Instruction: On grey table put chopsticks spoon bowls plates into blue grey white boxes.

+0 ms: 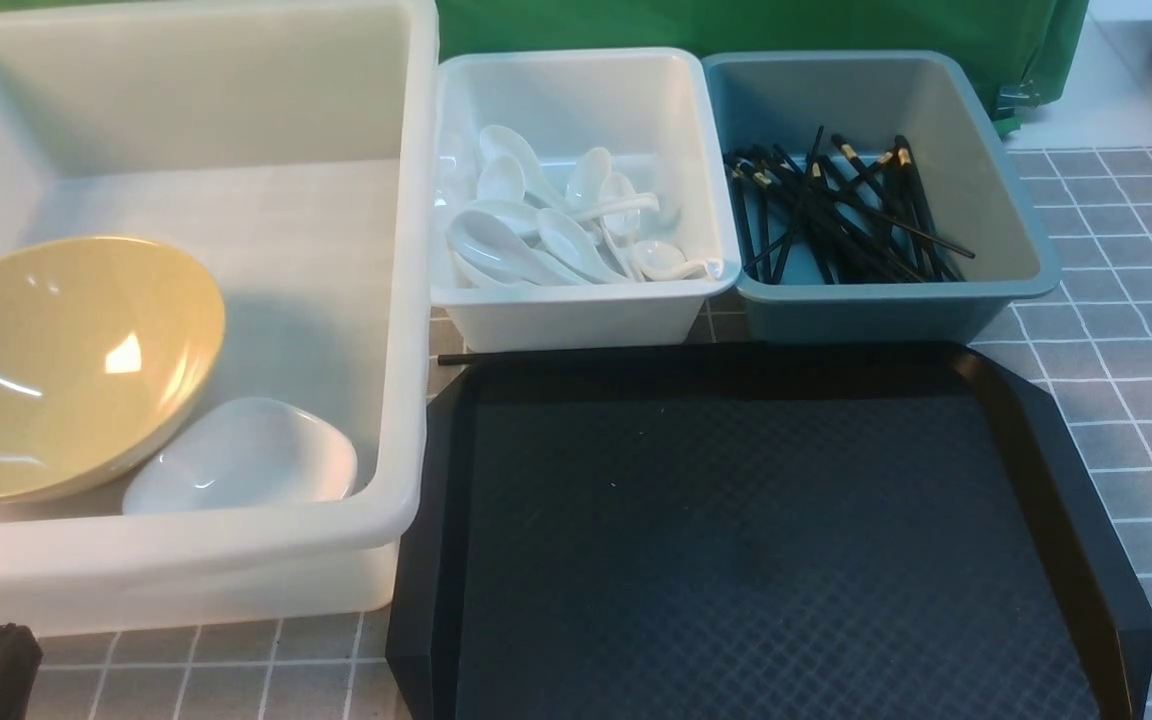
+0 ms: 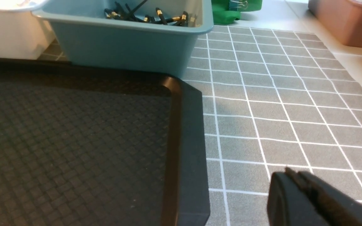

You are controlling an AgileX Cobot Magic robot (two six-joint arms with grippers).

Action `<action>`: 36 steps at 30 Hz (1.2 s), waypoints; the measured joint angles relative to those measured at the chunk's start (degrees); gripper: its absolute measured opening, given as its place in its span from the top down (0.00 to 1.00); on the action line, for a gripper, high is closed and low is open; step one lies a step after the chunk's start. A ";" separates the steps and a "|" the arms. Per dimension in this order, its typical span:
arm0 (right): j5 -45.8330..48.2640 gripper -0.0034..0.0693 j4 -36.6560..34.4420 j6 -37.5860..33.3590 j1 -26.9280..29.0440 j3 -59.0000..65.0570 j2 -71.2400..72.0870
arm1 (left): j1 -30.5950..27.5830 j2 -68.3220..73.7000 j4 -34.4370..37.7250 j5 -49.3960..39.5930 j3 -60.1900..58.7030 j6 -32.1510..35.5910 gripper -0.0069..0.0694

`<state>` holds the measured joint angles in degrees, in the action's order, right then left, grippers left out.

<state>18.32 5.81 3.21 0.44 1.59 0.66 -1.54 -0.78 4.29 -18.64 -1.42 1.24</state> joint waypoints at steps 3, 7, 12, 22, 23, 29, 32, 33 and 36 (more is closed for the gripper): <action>0.00 0.89 0.00 0.00 0.00 0.00 0.00 | 0.00 0.00 -0.17 0.05 0.00 1.11 0.89; 0.00 0.89 0.00 0.00 0.00 0.00 0.00 | 0.00 0.00 -0.17 0.05 0.00 1.46 0.89; 0.00 0.89 0.00 0.00 0.00 0.00 0.00 | 0.00 0.00 -0.18 0.10 0.00 1.46 0.89; 0.00 0.89 0.00 0.00 0.00 0.00 0.00 | 0.00 0.00 -0.29 0.10 0.00 1.46 0.89; 0.00 0.89 0.00 0.00 0.00 0.00 0.00 | 0.00 0.00 -0.29 0.10 0.00 1.46 0.89; 0.00 0.87 0.00 0.00 0.00 0.00 0.00 | 0.00 0.00 -0.29 0.10 0.00 1.46 0.89; 0.00 0.87 0.00 0.00 0.05 0.00 0.00 | 0.00 0.00 -0.29 0.10 0.00 1.46 0.89; 0.00 0.87 0.00 0.00 0.05 0.00 0.00 | 0.00 0.00 -0.29 0.10 0.00 1.46 0.89; 0.00 0.87 0.00 0.00 0.05 0.00 0.00 | 0.00 0.00 -0.29 0.10 0.00 1.46 0.89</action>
<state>18.32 5.81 3.21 0.48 1.59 0.66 -1.54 -0.78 4.00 -18.54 -1.42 2.70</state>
